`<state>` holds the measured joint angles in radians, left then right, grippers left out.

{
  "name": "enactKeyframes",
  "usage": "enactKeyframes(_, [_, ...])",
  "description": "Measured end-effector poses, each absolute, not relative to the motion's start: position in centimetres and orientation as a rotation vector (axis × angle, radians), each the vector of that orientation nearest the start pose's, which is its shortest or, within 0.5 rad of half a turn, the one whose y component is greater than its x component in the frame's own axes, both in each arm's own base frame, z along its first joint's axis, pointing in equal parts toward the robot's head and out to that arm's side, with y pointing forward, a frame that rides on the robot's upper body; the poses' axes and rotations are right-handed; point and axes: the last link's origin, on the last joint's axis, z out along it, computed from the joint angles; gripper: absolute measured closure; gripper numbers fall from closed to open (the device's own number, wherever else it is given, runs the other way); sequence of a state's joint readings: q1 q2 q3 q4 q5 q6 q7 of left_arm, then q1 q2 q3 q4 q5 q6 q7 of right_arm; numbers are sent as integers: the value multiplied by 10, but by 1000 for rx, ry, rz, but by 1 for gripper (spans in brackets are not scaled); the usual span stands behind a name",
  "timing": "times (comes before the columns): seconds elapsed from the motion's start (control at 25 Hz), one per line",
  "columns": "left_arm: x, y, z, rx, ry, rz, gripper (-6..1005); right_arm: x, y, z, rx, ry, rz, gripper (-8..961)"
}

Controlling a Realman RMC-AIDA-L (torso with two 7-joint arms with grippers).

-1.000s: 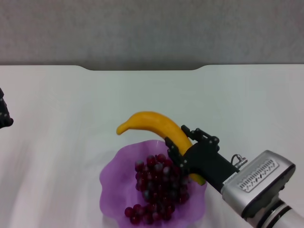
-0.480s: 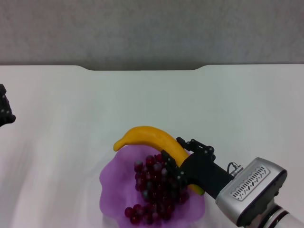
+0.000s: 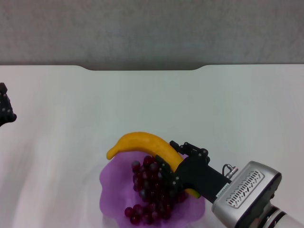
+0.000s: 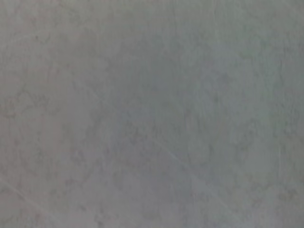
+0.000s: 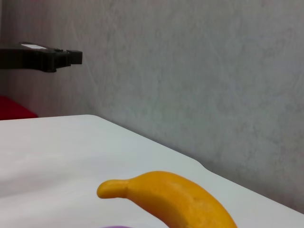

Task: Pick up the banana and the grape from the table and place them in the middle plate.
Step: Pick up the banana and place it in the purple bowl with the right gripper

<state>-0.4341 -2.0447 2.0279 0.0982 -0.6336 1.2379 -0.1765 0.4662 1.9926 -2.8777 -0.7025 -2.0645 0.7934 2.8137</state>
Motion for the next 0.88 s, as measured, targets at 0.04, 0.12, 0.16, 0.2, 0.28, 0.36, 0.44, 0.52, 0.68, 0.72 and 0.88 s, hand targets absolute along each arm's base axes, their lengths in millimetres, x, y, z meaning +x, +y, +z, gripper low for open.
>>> enactKeyframes(0.04, [-344,332,23,-1519,-468,-685,957,234,285,-137,-2261,269,529,426])
enactKeyframes(0.12, [-344,332,23,-1519,-468,-685,956,235,284,-137,-2260,271,528,425])
enactKeyframes(0.16, [-344,332,23,-1519,-468,-686,956,235,284,-137,-2259,274,527,424])
enactKeyframes(0.2, [-344,332,23,-1519,-468,-686,956,236,284,-137,-2258,279,527,424])
enactKeyframes(0.28, [-344,332,24,-1515,-464,-690,956,236,283,-137,-2257,284,529,423])
enactKeyframes(0.36, [-343,331,25,-1511,-456,-698,956,236,282,-137,-2257,289,530,422])
enactKeyframes(0.44, [-342,331,26,-1509,-451,-703,956,236,282,-137,-2254,293,529,421])
enactKeyframes(0.52, [-342,331,26,-1510,-449,-704,957,237,283,-137,-2251,303,525,420])
enactKeyframes(0.68, [-342,331,26,-1511,-449,-701,957,237,284,-137,-2248,312,523,417])
enactKeyframes(0.72, [-342,331,26,-1510,-449,-701,957,237,284,-137,-2248,313,522,417])
enactKeyframes(0.88, [-342,331,26,-1510,-449,-701,956,238,287,-137,-2244,340,510,415])
